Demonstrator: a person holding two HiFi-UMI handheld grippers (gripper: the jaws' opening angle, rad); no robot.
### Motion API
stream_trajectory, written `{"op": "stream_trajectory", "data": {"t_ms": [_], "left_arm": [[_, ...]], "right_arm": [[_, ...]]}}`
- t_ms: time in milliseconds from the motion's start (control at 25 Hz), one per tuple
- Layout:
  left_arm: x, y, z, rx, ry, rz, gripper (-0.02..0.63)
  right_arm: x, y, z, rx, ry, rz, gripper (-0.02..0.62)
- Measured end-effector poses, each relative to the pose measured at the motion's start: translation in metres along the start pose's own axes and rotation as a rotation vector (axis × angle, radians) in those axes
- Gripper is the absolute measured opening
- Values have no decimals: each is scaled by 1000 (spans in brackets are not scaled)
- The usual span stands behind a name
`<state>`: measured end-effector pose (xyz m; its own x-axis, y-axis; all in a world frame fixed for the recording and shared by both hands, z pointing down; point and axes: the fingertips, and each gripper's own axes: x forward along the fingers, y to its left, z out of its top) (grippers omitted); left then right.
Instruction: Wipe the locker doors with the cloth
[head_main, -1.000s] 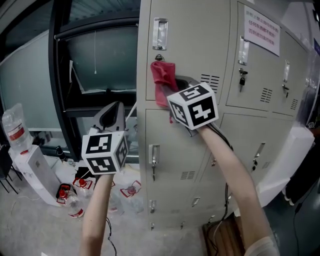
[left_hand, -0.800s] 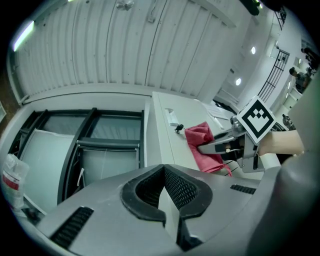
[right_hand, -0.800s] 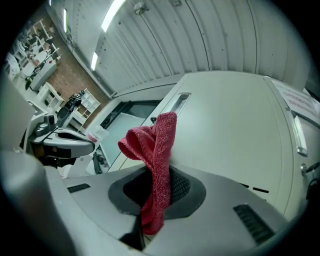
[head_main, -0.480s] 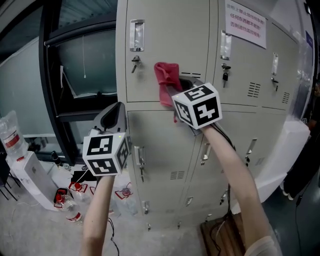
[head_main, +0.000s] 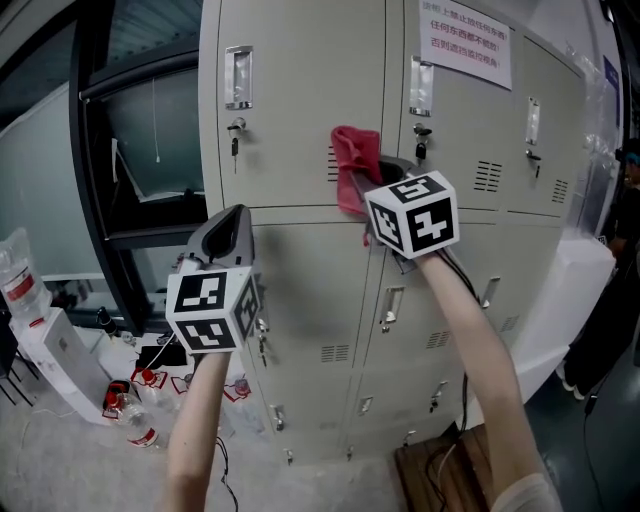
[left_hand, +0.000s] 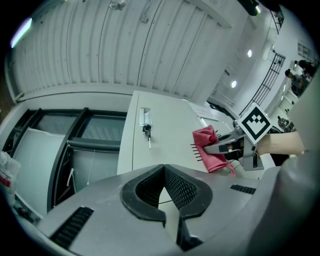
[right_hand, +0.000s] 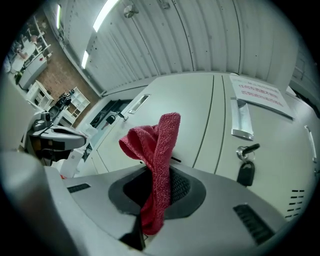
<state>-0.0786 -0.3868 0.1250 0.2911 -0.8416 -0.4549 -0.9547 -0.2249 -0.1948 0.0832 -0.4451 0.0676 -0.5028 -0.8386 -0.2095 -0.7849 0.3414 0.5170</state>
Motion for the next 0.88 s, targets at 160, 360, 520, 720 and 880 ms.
{"op": "stream_trajectory", "data": {"t_ms": [160, 360, 520, 720, 880], "left_arm": [[7, -19, 3, 5, -4, -11, 15], [12, -38, 4, 1, -6, -28, 15], [14, -45, 3, 2, -1, -33, 15], [13, -46, 4, 5, 4, -33, 15], [9, -45, 13, 13, -6, -38, 15]], "right_arm": [[-13, -22, -10, -9, 12, -26, 26], [-25, -42, -19, 5, 15, -52, 26], [-29, -49, -23, 8, 20, -61, 26], [-30, -51, -23, 25, 22, -74, 26], [-35, -46, -13, 28, 9, -80, 26]]}}
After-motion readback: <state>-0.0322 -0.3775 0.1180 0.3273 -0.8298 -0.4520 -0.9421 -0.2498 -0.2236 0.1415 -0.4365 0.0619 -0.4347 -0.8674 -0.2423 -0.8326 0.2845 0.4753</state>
